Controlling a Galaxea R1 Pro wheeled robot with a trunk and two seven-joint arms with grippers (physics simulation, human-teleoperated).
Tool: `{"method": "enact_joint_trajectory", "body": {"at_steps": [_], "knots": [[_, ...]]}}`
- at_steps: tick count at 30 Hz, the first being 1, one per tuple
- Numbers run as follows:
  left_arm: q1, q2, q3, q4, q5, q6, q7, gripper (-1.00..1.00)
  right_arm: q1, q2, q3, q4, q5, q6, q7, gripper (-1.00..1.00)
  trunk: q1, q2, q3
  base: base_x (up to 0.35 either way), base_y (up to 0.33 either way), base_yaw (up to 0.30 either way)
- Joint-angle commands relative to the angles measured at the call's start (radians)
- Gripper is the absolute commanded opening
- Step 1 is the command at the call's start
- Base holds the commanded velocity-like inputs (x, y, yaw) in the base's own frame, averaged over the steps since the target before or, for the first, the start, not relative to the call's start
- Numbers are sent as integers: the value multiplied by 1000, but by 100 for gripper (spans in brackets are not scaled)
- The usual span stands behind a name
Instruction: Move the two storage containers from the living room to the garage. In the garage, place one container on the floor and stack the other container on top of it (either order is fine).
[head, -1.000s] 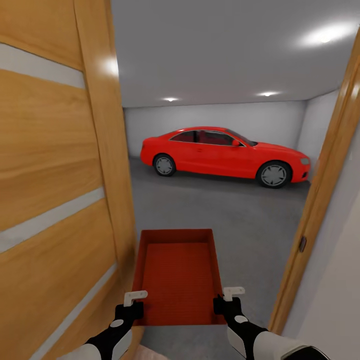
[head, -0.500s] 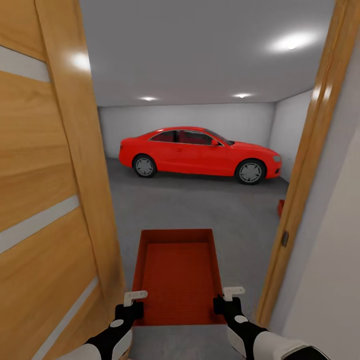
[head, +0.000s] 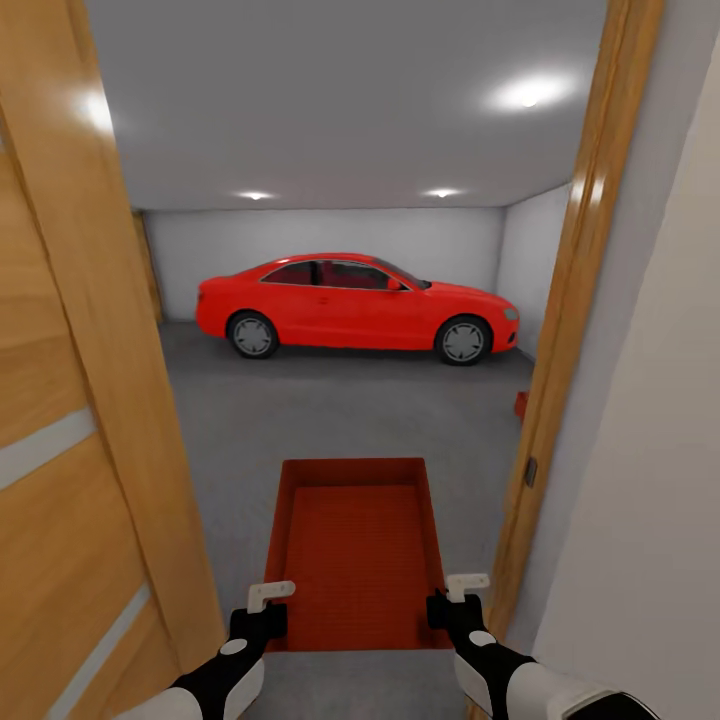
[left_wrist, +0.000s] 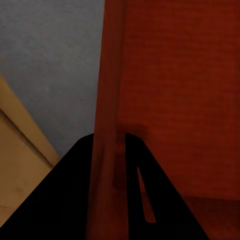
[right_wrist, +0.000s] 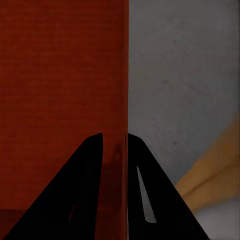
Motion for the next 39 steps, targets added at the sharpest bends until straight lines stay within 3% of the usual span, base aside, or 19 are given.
{"method": "enact_joint_trajectory", "body": {"at_steps": [1, 15, 31, 39], "knots": [[-1, 11, 54, -2, 16, -2, 10, -100, -1, 1, -73, -1, 14, -1, 2, -100, 1, -1, -1, 271, 192, -54], [-1, 11, 54, -2, 16, -2, 10, -100, -1, 1, -73, -1, 14, -1, 2, -100, 1, -1, -1, 271, 205, -88], [-1, 11, 54, -2, 16, -3, 10, -100, -1, 1, -73, -1, 14, 0, 2, -100, 1, -1, -1, 10, 5, -53], [-1, 11, 54, -2, 16, -2, 10, -100, -1, 1, -73, -1, 14, -1, 2, -100, 1, -1, -1, 273, 0, 0]]}}
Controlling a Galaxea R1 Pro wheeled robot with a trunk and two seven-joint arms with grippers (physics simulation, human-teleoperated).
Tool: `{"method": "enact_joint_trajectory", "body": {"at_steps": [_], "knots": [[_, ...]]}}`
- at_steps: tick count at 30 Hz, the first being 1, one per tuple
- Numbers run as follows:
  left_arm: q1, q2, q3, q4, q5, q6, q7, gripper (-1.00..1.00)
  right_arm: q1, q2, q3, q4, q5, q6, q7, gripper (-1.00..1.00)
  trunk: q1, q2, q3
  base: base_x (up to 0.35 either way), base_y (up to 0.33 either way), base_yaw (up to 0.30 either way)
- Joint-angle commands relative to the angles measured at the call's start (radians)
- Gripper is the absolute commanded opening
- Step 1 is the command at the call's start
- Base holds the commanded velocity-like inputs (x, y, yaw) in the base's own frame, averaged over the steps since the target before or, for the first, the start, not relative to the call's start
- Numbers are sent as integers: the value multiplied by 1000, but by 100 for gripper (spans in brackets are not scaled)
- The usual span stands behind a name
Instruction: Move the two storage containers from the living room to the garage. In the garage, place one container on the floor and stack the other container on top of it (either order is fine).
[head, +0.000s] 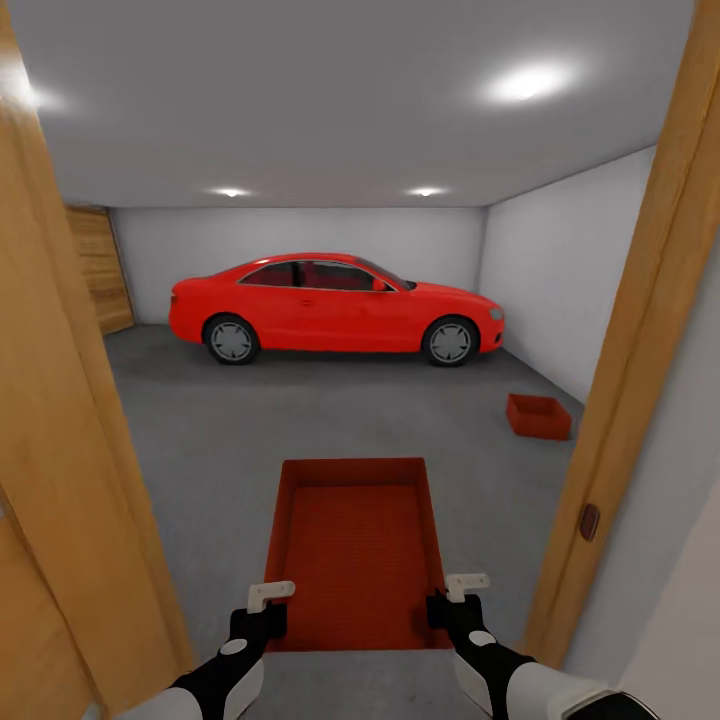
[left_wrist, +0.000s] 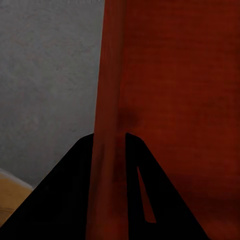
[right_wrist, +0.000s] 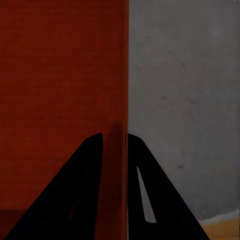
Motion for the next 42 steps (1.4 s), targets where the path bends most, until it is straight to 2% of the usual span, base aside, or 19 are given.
{"method": "enact_joint_trajectory", "body": {"at_steps": [1, 42], "knots": [[-1, 11, 53, -2, 16, -2, 11, -100, -1, 1, -74, -1, 14, -1, 2, -100, 1, -1, -1, 320, 0, 0], [-1, 13, 53, -2, 16, -2, 11, -100, -1, 1, -74, -1, 14, -1, 2, -100, 1, -1, -1, 321, 0, 0]]}}
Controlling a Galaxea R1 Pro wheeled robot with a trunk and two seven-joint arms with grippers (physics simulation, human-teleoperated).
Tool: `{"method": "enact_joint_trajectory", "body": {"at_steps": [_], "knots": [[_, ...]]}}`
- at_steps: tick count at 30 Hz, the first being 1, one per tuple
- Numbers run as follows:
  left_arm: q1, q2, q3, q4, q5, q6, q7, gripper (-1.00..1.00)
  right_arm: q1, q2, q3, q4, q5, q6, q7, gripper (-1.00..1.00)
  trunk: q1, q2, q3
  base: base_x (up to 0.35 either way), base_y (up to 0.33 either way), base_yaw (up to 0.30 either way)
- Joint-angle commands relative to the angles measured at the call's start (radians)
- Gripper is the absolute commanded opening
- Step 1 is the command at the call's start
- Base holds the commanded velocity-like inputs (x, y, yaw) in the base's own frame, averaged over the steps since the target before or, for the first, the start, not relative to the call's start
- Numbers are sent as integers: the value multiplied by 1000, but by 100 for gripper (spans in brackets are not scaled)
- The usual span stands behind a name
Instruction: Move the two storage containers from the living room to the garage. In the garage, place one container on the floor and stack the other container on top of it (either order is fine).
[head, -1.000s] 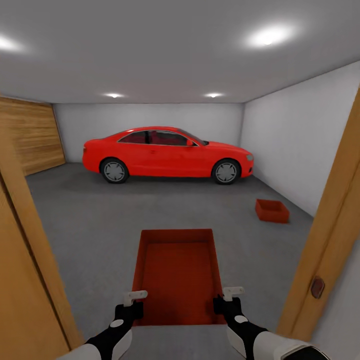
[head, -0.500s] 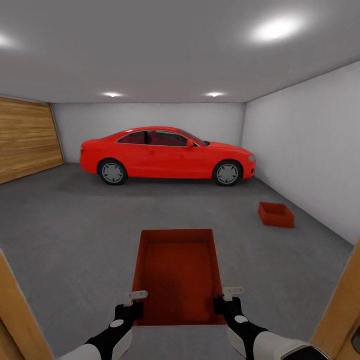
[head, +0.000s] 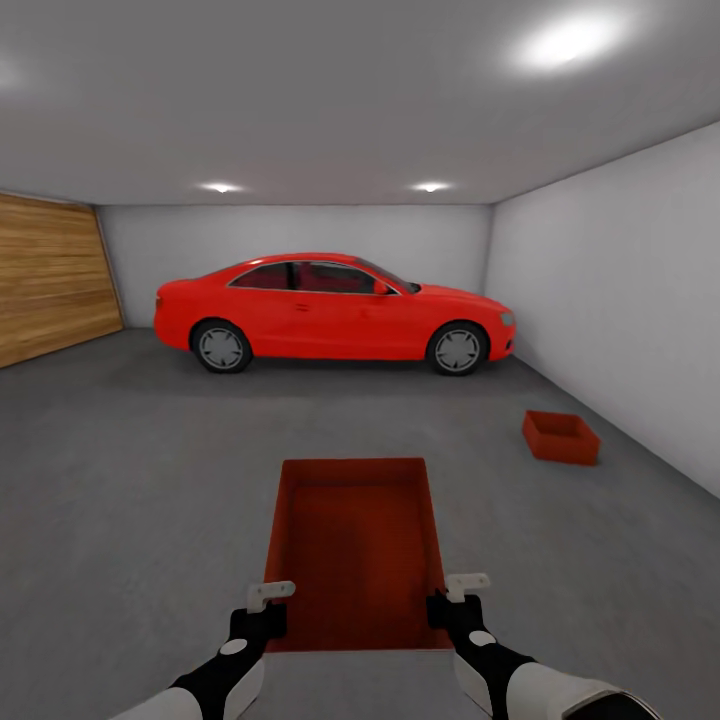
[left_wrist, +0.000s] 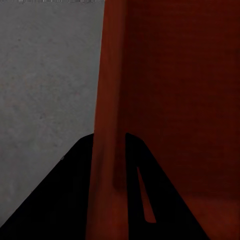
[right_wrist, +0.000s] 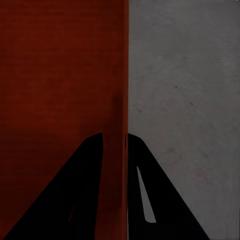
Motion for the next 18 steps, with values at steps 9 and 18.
{"method": "enact_joint_trajectory", "body": {"at_steps": [9, 18], "knots": [[-1, 13, 53, -2, 16, -2, 11, -100, -1, 1, -74, -1, 15, -1, 2, -100, 1, -1, -1, 321, 0, 0], [-1, 13, 53, -2, 16, -2, 11, -100, -1, 1, -74, -1, 15, -1, 2, -100, 1, -1, -1, 321, 0, 0]]}}
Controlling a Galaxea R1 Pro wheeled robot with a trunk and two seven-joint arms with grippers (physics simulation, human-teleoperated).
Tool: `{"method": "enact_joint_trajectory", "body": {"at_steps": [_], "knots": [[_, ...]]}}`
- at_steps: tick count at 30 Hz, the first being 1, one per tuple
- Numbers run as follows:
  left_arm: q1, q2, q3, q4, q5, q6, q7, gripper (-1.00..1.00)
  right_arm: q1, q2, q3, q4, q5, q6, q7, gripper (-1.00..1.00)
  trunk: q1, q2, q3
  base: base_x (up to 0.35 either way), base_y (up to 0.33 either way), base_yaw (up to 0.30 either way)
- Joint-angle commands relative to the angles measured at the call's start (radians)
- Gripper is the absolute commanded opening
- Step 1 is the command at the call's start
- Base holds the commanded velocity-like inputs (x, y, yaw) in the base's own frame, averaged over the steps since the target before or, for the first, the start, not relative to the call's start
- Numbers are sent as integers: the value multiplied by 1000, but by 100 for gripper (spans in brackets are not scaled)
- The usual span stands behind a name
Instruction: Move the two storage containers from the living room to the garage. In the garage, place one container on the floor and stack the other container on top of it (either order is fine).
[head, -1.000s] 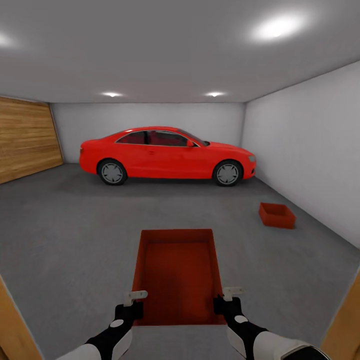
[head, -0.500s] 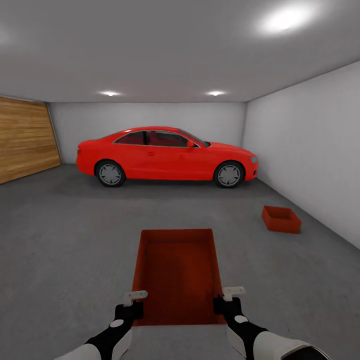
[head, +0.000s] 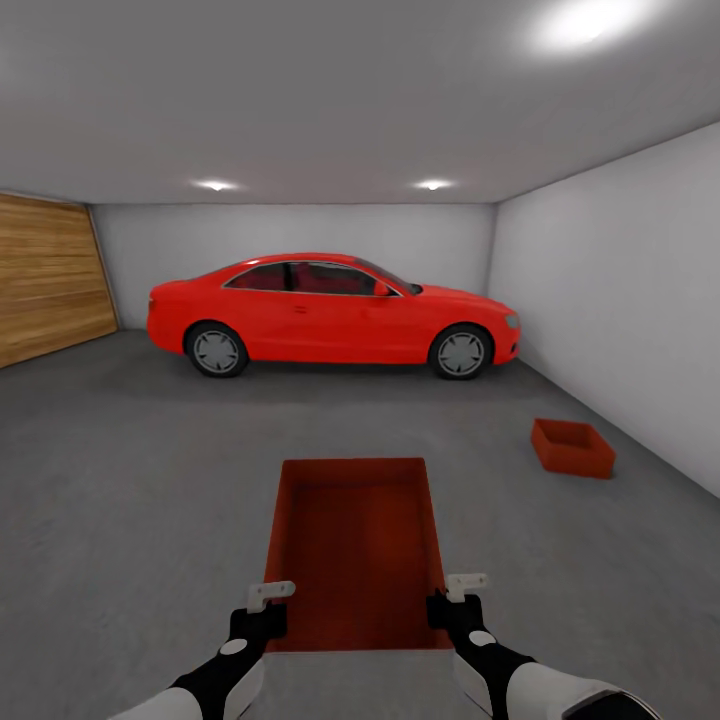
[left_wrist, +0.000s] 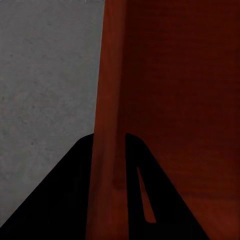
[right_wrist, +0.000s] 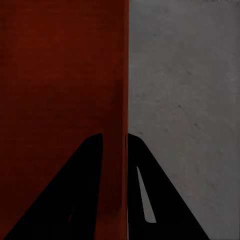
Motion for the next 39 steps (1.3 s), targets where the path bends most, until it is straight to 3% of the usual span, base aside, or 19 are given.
{"method": "enact_joint_trajectory", "body": {"at_steps": [1, 39], "knots": [[-1, 13, 54, -2, 16, -2, 11, -100, -1, 1, -73, -1, 13, -1, 2, -100, 1, -1, -1, 321, 0, 0], [-1, 13, 54, -2, 16, -2, 10, -100, -1, 1, -73, -1, 13, 0, 3, -100, 1, -1, -1, 321, 0, 0]]}}
